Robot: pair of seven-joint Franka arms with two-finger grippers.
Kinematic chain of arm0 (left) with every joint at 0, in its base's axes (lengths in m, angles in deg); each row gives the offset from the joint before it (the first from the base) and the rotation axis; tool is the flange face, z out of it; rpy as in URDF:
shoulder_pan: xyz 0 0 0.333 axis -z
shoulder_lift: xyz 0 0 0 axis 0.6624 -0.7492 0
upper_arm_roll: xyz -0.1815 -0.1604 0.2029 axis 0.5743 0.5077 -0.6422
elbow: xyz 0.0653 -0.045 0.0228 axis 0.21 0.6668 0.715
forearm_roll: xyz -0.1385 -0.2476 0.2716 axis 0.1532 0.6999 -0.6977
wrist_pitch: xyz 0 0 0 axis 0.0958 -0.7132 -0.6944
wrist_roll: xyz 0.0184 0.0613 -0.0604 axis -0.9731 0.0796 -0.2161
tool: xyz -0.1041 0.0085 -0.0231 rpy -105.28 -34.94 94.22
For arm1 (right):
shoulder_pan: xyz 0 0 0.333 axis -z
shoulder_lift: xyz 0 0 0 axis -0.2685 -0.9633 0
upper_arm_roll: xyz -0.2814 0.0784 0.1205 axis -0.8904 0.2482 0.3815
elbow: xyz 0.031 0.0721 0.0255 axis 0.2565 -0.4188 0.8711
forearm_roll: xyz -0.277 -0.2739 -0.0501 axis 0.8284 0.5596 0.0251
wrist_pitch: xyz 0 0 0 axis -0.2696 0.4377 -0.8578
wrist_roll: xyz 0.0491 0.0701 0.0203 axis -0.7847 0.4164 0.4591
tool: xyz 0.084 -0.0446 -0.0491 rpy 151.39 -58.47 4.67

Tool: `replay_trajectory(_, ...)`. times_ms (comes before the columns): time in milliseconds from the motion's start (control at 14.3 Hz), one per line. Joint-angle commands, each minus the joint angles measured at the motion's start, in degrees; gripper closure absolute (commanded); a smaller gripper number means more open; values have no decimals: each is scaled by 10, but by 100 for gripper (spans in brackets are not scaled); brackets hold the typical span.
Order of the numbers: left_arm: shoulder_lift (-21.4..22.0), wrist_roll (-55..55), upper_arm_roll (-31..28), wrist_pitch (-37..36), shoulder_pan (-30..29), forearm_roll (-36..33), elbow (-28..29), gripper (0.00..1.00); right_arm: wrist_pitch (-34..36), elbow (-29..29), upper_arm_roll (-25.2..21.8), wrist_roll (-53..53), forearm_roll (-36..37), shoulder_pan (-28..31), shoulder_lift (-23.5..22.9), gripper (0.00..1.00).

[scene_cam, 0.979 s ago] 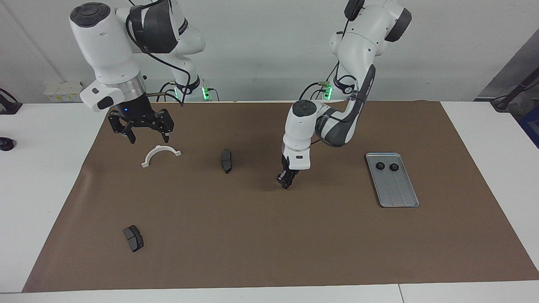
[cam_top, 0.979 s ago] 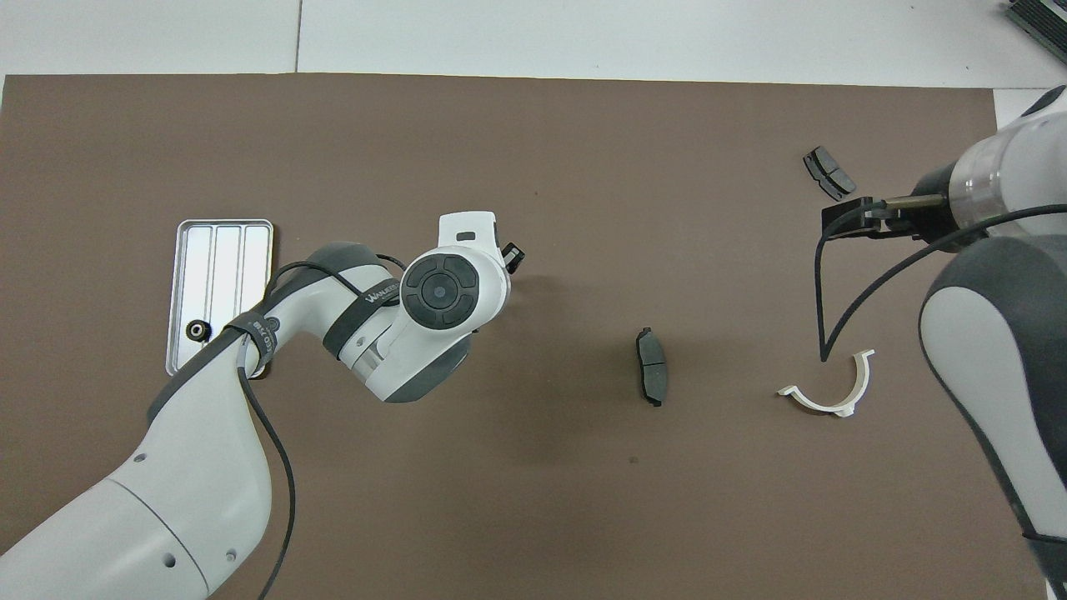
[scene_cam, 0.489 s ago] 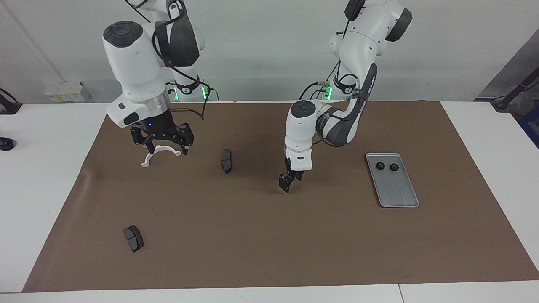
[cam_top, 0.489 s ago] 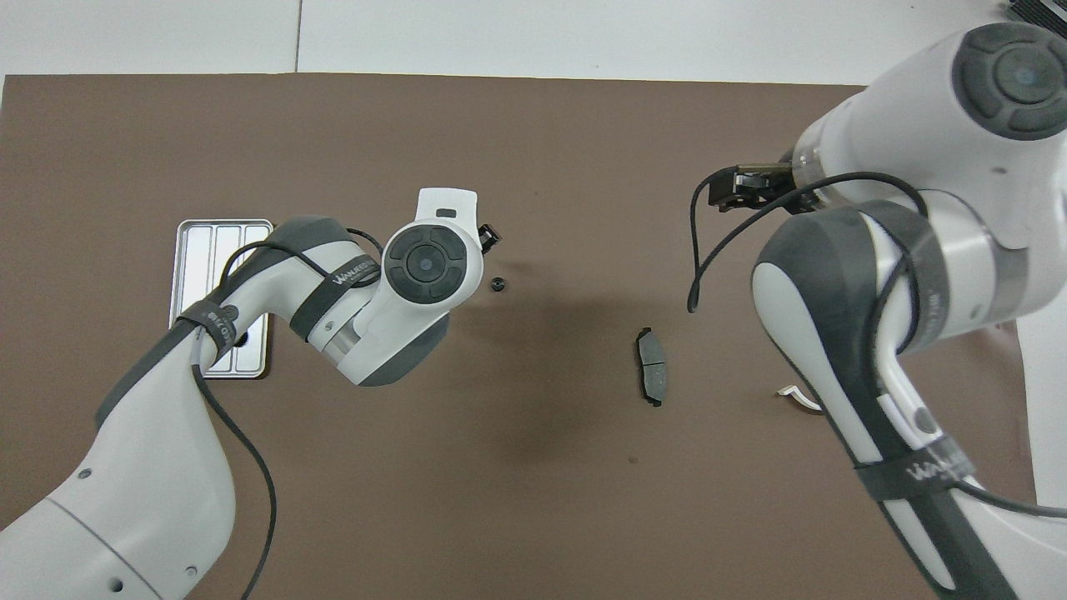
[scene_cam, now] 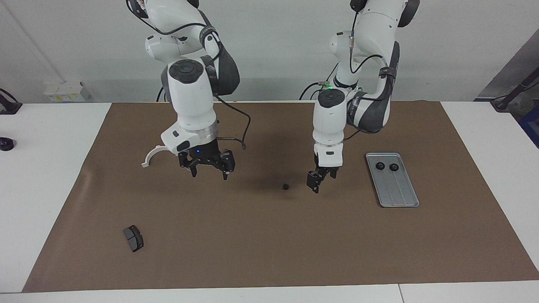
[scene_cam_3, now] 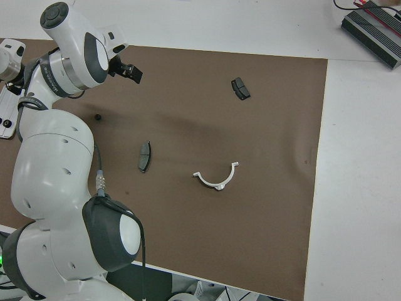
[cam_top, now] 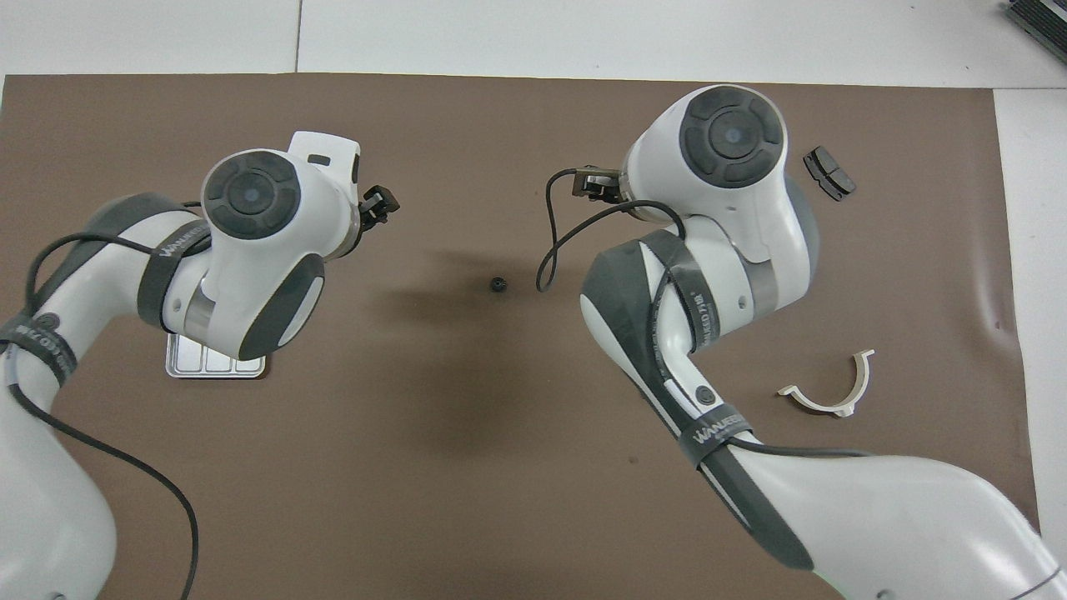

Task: Place bearing gear from tray to pile
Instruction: 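Grasp the gear with the right gripper while the left gripper returns to the tray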

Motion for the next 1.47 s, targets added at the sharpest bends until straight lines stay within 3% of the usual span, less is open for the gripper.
replay_trajectory(0,36,143,-53,-41,0,67,22,0,-45,42,-2,-52,9,-40,-73,0)
replay_trajectory(140,49,219,-95,-87,-1,93,30,0,-79,70,-2,-90,10,-64,-127,0)
replay_trajectory(419,73,251,-162,-82,-2,99,84,0,-94,73,-1,-105,5,-95,-139,0)
replay_trajectory(769,110,188,-197,77,-6,143,230,0,-96,47,-1,-105,12,-117,-136,14)
replay_trajectory(979,101,116,-197,125,-5,143,263,0,-100,40,-1,-106,17,-129,-151,26)
replay_trajectory(1119,103,114,-197,119,-5,143,274,10,-98,31,-2,-105,17,-126,-150,40)
replay_trajectory(1398,103,107,-197,130,-3,143,283,16,-90,24,-1,-104,15,-128,-147,49)
